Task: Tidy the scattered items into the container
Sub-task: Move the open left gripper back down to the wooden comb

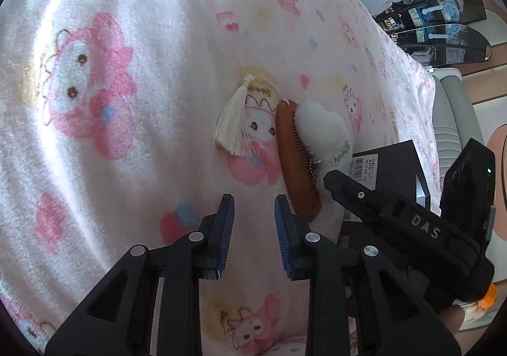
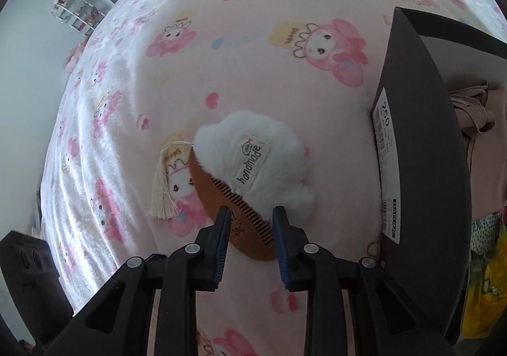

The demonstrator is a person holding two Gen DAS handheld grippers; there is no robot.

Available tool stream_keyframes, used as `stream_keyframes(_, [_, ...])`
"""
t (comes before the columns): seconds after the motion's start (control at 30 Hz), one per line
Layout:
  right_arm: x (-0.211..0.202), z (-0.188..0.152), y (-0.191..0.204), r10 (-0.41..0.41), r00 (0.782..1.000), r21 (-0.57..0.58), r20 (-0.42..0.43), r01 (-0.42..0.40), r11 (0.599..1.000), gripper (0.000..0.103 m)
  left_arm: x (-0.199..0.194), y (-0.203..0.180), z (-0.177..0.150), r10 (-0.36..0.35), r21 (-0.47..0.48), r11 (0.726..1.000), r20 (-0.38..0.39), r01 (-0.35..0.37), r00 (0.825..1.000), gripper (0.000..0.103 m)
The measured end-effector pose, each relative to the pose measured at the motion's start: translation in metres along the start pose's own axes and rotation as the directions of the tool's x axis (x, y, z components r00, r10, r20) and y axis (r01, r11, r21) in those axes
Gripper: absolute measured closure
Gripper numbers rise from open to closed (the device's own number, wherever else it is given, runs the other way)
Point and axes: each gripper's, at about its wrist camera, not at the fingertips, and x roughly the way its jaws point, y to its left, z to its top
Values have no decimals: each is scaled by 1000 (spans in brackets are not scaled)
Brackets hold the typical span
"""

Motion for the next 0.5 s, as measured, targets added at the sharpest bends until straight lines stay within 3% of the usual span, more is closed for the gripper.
stream_keyframes(0.07, [6, -1, 4, 4, 1000, 5, -8, -4, 1000, 69, 6, 0, 7, -17, -9, 1000, -8, 17, 1000, 77])
stream_keyframes(0.2, [25, 4, -1, 34, 997, 16, -74, -33, 999, 69, 9, -7, 15, -34, -2, 999, -8, 34, 999, 77])
stream_keyframes(0.37, [34, 15, -6, 18, 998, 21, -68, -17, 1000, 60, 20, -5, 27, -50, -18, 999, -13, 50, 999, 77])
stream_keyframes(0.5, [41, 22, -13, 75, 993, 65, -93, -69, 996, 58, 30, 2, 36, -100, -56, 993, -12, 99, 995, 76])
